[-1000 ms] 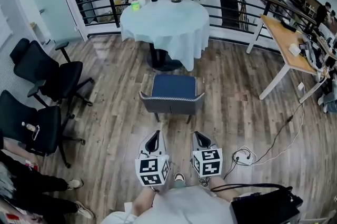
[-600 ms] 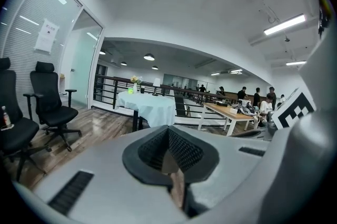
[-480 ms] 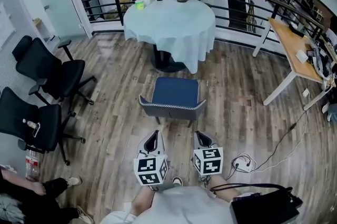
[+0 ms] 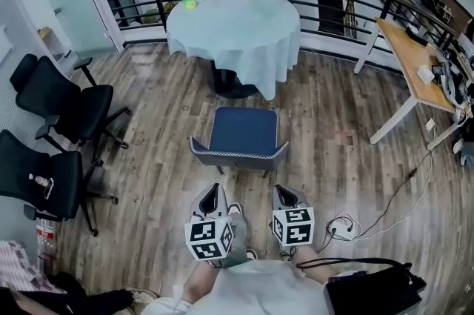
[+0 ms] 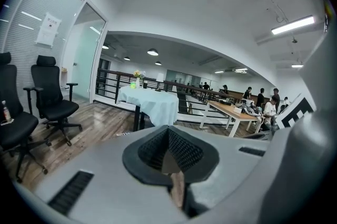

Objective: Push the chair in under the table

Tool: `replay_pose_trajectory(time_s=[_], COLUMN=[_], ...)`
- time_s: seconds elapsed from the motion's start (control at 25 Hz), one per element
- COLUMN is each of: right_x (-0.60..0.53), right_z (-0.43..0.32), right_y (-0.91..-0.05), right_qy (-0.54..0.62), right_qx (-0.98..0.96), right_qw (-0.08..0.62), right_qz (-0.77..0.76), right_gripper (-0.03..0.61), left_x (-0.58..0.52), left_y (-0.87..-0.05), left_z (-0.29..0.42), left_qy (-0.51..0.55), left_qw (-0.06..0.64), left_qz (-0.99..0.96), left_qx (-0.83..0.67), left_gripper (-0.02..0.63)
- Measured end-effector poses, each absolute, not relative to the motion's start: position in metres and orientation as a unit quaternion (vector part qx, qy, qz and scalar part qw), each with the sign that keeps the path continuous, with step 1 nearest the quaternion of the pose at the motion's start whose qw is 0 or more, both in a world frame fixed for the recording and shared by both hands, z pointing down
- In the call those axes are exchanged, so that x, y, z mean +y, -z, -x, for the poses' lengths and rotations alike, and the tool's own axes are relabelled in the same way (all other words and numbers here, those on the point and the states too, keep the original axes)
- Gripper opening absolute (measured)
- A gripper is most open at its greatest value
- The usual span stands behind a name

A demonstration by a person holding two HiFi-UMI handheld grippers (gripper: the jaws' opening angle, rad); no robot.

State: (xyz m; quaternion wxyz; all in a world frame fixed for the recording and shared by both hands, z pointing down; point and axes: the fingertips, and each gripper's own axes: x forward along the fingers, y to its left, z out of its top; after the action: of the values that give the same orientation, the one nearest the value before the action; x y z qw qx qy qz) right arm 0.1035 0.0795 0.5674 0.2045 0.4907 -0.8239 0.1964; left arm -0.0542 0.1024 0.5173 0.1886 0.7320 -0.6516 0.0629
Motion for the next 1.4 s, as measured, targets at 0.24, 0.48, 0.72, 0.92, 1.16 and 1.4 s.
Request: replay_pose_trajectory(time_s=[0.24, 0.48, 0.72, 0.92, 1.16, 1.4], right_x=[0.034, -0.014, -0.055, -0.085, -0.126, -0.166], right_z=[-0.106, -0.098, -0.086, -0.078, -0.068, -0.044], right_y=[-0.568, -0.56, -0.563, -0.563, -0.564, -0.558], right_qy=[-0.197, -0.196, -0.205, -0.207, -0.211, -0.206], right_qx=[-0.814, -0.81, -0.806, -0.8, -0.793, -0.798], right_qw=[0.201, 0.196, 0.202, 0.208, 0.216, 0.211], right_qz=[-0.507, -0.517, -0.517, -0.524, -0.528, -0.525], right_gripper=[0.017, 0.016, 0.017, 0.017, 0.017, 0.017], left_x=[0.049, 0.002, -0.045, -0.08, -0.124, -0.166], left_y=[-0.517, -0.514, -0.514, -0.52, -0.521, -0.521], left_z=[0.056, 0.063, 0.073, 0.083, 0.089, 0.103], left_qy=[-0.058, -0.058, -0.061, -0.062, -0.062, -0.061], left_qw=[0.185, 0.186, 0.192, 0.205, 0.212, 0.216], left_qz=[-0.743, -0.751, -0.753, -0.757, -0.765, -0.769], left_qx=[-0.641, -0.63, -0.626, -0.617, -0.605, -0.599], left_gripper=[0.002, 0.002, 0.002, 0.002, 0.002, 0.002])
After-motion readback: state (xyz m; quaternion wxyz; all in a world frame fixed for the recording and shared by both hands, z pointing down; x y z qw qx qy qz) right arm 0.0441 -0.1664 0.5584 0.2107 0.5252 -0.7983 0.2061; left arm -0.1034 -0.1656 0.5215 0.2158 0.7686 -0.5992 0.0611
